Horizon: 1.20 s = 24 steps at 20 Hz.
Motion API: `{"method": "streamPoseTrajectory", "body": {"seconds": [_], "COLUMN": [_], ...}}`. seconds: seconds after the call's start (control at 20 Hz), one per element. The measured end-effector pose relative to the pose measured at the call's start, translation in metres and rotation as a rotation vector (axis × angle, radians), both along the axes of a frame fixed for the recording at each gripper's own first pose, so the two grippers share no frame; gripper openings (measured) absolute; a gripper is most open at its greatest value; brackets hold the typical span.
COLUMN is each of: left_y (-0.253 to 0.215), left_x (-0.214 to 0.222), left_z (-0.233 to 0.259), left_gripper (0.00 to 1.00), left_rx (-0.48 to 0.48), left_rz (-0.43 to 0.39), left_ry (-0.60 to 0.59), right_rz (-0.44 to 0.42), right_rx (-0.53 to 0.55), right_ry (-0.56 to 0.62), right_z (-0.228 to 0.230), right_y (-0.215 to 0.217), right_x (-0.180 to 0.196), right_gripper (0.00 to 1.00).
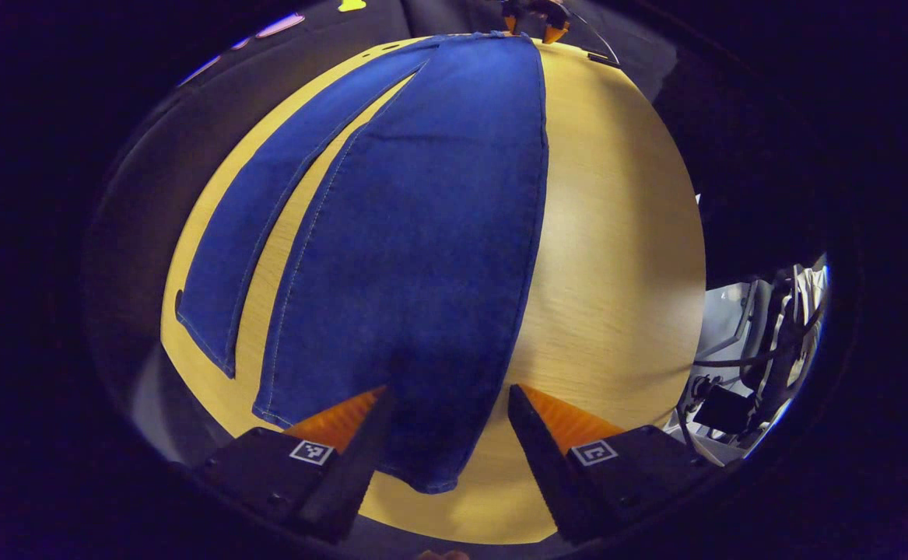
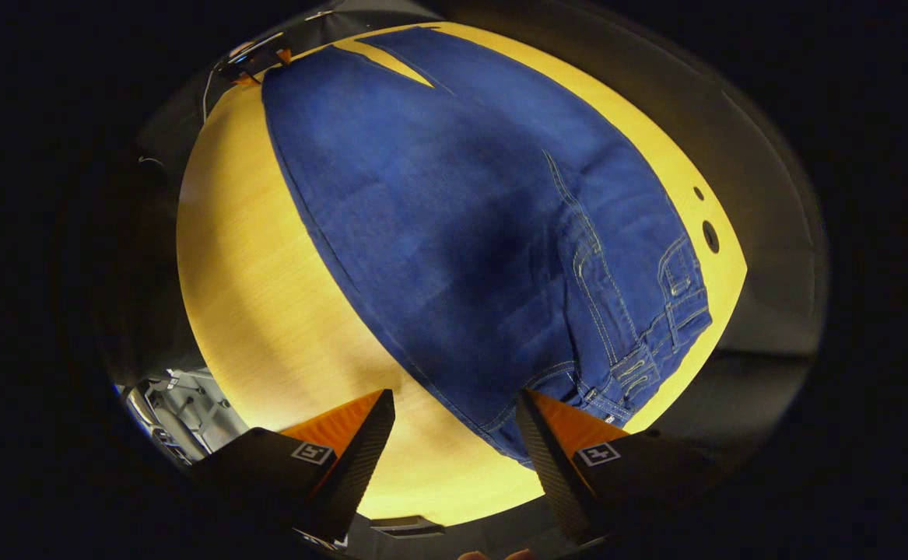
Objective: Grasp the waist and the cuffs of the jeans and fold them to make the two legs overlap; first hold the waist and fold one-third of the jeans toward the cuffs, then hold the cuffs and fold the remaining one-third in the same direction to finish folding.
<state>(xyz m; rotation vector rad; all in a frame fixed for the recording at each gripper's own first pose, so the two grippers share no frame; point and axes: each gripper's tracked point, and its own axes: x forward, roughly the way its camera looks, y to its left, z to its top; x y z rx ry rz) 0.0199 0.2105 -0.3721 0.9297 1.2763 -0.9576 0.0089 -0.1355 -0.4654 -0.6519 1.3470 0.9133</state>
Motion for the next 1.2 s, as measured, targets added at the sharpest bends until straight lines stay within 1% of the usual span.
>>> {"method": "streamPoseTrajectory", "body": {"seconds": [0.15, 0.2, 0.25, 0.35, 0.45, 0.5, 0.55, 0.6, 0.65, 0.7, 0.75, 0.8, 0.85, 0.9, 0.95, 1.05, 1.15, 1.2], "left_y": [-0.001, -0.001, -0.002, -0.001, 0.0, 0.001, 0.001, 0.002, 0.005, 0.007, 0.005, 0.005, 0.005, 0.003, 0.002, 0.006, 0.008, 0.007], "left_x": [0.003, 0.003, 0.003, 0.004, 0.005, 0.005, 0.007, 0.013, 0.021, 0.027, 0.026, 0.026, 0.027, 0.029, 0.032, 0.046, 0.051, 0.063], "left_z": [-0.003, -0.004, -0.003, -0.004, -0.005, -0.005, -0.005, -0.005, -0.006, -0.005, -0.005, -0.005, -0.006, -0.005, -0.003, 0.008, 0.021, 0.03], "left_gripper": [0.95, 0.94, 0.94, 0.94, 0.95, 0.95, 0.94, 0.93, 0.65, 0.38, 0.11, 0.09, 0.06, 0.06, 0.06, 0.06, 0.06, 0.06], "left_rx": [0.021, 0.032, 0.03, 0.035, 0.04, 0.038, 0.031, 0.03, 0.034, 0.036, 0.025, 0.027, 0.029, 0.033, 0.026, -0.013, -0.048, -0.071], "left_rz": [0.06, 0.069, 0.072, 0.071, 0.07, 0.083, 0.09, 0.104, 0.125, 0.145, 0.162, 0.18, 0.218, 0.277, 0.321, 0.371, 0.461, 0.509], "left_ry": [0.067, 0.088, 0.102, 0.109, 0.109, 0.106, 0.1, 0.089, 0.062, 0.048, 0.043, 0.051, 0.056, 0.06, 0.063, 0.036, 0.049, 0.024], "right_rz": [0.017, 0.029, 0.032, -0.041, -0.077, -0.107, -0.135, -0.162, -0.175, -0.183, -0.194, -0.192, -0.212, -0.248, -0.284, -0.354, -0.431, -0.482], "right_rx": [-0.02, -0.032, -0.038, -0.036, -0.038, -0.052, -0.063, -0.062, -0.075, -0.068, -0.078, -0.086, -0.087, -0.088, -0.077, -0.035, 0.025, 0.061], "right_ry": [0.015, 0.026, 0.072, 0.097, 0.099, 0.1, 0.084, 0.07, 0.081, 0.053, 0.052, 0.048, 0.047, 0.064, 0.081, 0.079, 0.066, 0.068], "right_z": [-0.015, -0.022, -0.024, -0.028, -0.027, -0.029, -0.029, -0.032, -0.033, -0.033, -0.033, -0.032, -0.03, -0.031, -0.027, -0.017, 0.0, 0.01], "right_y": [-0.004, -0.008, -0.011, -0.01, -0.011, -0.014, -0.016, -0.019, -0.021, -0.02, -0.021, -0.021, -0.022, -0.02, -0.02, -0.019, -0.016, -0.014], "right_x": [0.005, 0.003, -0.003, -0.002, 0.007, 0.009, 0.017, 0.025, 0.025, 0.03, 0.03, 0.029, 0.029, 0.027, 0.028, 0.036, 0.042, 0.047], "right_gripper": [0.97, 0.97, 0.97, 0.95, 0.93, 0.82, 0.75, 0.59, 0.44, 0.28, 0.14, 0.11, 0.11, 0.09, 0.05, 0.05, 0.05, 0.05]}}
